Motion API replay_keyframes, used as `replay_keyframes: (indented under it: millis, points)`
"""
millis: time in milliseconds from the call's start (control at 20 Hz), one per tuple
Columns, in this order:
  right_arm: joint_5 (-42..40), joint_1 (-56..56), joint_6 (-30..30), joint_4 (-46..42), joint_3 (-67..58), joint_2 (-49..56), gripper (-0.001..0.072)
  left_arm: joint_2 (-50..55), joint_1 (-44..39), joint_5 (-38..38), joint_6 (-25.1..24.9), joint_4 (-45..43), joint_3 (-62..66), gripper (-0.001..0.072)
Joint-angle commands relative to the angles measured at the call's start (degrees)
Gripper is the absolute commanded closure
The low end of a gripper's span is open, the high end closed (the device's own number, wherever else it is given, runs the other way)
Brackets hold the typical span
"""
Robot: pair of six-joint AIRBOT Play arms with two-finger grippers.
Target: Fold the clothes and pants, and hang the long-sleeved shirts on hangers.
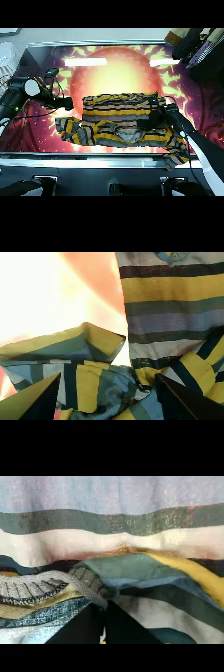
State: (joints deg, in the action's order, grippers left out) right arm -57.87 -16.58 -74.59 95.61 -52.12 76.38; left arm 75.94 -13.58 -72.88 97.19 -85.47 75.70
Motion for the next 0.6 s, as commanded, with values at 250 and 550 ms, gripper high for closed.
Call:
replay_keyframes:
  millis: [250,550]
  points:
    - [-9.2,0.0,2.4,0.3,-0.1,-9.1,0.0682,-6.7,18.4,-4.4,-6.1,-0.7,0.1,0.0024]
    - [-12.1,0.0,1.9,2.5,-0.1,-13.6,0.0682,-7.6,35.6,-9.2,-15.4,-0.7,0.1,0.0032]
